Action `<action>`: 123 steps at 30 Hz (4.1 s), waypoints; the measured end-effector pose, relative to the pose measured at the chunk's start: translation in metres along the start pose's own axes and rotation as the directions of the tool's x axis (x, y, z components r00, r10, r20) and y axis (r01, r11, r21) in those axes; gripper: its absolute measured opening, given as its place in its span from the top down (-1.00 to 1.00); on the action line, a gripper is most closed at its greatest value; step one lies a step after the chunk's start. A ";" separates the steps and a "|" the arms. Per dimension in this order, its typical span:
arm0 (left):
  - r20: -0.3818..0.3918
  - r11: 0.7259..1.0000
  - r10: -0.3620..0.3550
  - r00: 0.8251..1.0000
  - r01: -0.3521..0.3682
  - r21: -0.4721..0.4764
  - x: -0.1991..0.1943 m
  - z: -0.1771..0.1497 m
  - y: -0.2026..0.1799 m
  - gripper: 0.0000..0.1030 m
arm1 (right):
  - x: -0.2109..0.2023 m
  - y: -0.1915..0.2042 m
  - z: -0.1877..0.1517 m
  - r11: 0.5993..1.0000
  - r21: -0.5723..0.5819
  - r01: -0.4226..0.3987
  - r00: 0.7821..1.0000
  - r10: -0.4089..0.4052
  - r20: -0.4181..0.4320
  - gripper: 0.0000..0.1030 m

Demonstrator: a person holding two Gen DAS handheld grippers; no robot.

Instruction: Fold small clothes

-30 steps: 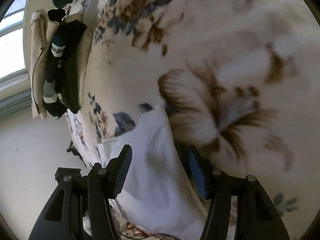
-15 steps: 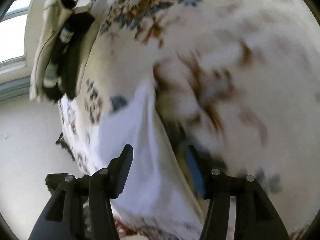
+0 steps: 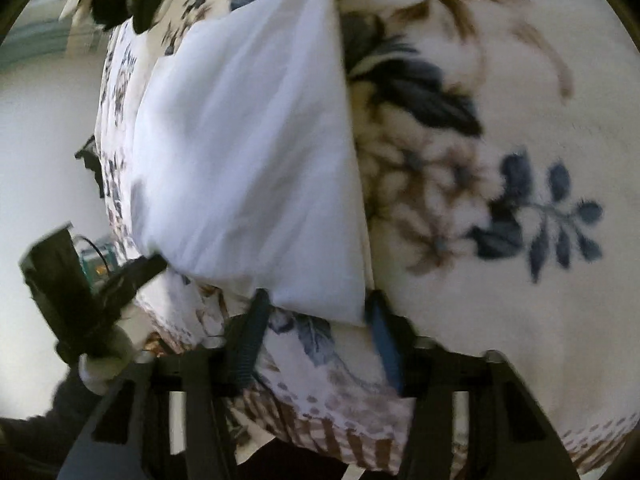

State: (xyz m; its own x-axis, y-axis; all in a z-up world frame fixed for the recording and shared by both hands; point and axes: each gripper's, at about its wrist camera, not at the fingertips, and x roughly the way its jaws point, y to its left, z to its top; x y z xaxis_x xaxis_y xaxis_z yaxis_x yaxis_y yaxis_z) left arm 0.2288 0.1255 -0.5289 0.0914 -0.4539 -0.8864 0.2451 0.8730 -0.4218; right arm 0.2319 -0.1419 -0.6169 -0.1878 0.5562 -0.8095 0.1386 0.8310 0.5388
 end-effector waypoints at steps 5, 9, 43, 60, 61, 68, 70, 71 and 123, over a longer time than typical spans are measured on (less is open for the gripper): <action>-0.033 0.996 0.082 0.996 -0.081 0.033 -0.006 -0.008 0.010 0.91 | -0.004 -0.006 -0.003 0.998 0.025 0.051 0.999 -0.052 0.018 0.84; -0.042 0.983 0.092 0.995 -0.097 -0.157 -0.028 -0.012 0.054 0.88 | -0.013 -0.019 -0.006 0.995 0.064 0.081 0.996 -0.083 0.021 0.84; 0.275 0.683 -0.241 0.931 0.364 -0.633 -0.021 -0.009 0.116 -0.32 | -0.017 -0.087 -0.045 0.790 0.536 -0.296 0.955 0.232 0.185 -0.25; 0.168 0.802 -0.387 0.907 0.420 -0.424 0.041 0.072 0.080 0.66 | 0.018 -0.072 0.063 0.815 0.280 -0.508 0.862 0.482 0.158 0.51; 0.174 0.810 -0.372 0.912 0.410 -0.419 0.035 0.072 0.079 0.68 | 0.018 -0.067 0.065 0.828 0.268 -0.492 0.871 0.466 0.158 0.70; 0.199 0.816 -0.364 0.910 0.415 -0.402 -0.012 0.087 0.065 0.72 | -0.017 -0.032 0.067 0.848 0.221 -0.482 0.873 0.445 0.200 0.76; 0.209 0.826 -0.358 0.910 0.413 -0.384 -0.033 0.096 0.059 0.72 | -0.035 -0.018 0.069 0.856 0.196 -0.478 0.874 0.443 0.200 0.76; 0.222 0.829 -0.358 0.907 0.418 -0.372 -0.047 0.104 0.055 0.72 | -0.046 -0.011 0.070 0.859 0.186 -0.477 0.874 0.442 0.200 0.76; 0.325 0.852 0.519 0.791 -0.448 -0.271 -0.194 0.356 0.003 -1.00 | -0.266 0.252 0.264 0.753 0.019 0.657 0.629 -0.562 0.537 -0.99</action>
State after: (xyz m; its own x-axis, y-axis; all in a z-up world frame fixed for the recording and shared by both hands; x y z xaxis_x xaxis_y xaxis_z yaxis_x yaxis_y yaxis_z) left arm 0.5554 0.1526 -0.2899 0.5129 0.0361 -0.8577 -0.0938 0.9955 -0.0142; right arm 0.5734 -0.0828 -0.3273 0.3262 -0.1232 -0.9372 -0.0007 0.9914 -0.1306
